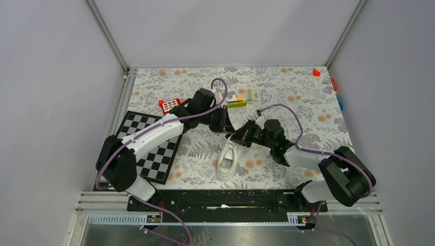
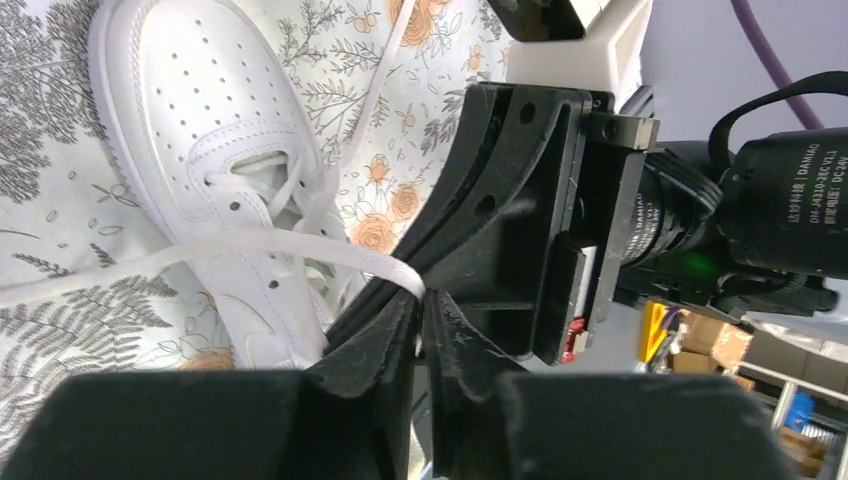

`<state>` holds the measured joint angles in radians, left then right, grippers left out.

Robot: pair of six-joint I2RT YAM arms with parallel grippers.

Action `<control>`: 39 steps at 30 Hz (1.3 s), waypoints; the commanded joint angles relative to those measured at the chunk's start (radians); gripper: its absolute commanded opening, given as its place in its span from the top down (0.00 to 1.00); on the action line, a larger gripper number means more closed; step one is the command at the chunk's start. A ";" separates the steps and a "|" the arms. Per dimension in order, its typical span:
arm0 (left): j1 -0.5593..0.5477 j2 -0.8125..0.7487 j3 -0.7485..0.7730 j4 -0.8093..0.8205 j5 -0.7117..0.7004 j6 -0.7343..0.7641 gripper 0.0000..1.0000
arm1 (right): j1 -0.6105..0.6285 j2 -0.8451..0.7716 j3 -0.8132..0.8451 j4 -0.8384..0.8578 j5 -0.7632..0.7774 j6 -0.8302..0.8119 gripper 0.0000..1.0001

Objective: Tie the shoes
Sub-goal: Cross the shoelace with the shoelace.

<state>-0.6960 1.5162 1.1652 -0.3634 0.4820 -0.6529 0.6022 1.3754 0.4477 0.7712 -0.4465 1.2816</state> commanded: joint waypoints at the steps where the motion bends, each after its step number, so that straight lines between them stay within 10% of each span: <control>1: 0.004 0.021 0.073 0.034 -0.013 0.018 0.81 | 0.002 0.007 -0.029 0.138 -0.027 0.042 1.00; 16: 0.004 0.039 0.185 -0.149 -0.053 0.143 0.19 | 0.002 0.114 -0.059 0.360 -0.051 0.140 1.00; 39: -0.005 -0.049 0.122 -0.043 0.140 0.071 0.31 | 0.000 0.183 -0.089 0.467 -0.044 0.169 1.00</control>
<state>-0.6960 1.5208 1.2942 -0.4599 0.5812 -0.5747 0.6018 1.5448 0.3664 1.1477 -0.4839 1.4429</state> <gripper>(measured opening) 0.685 0.015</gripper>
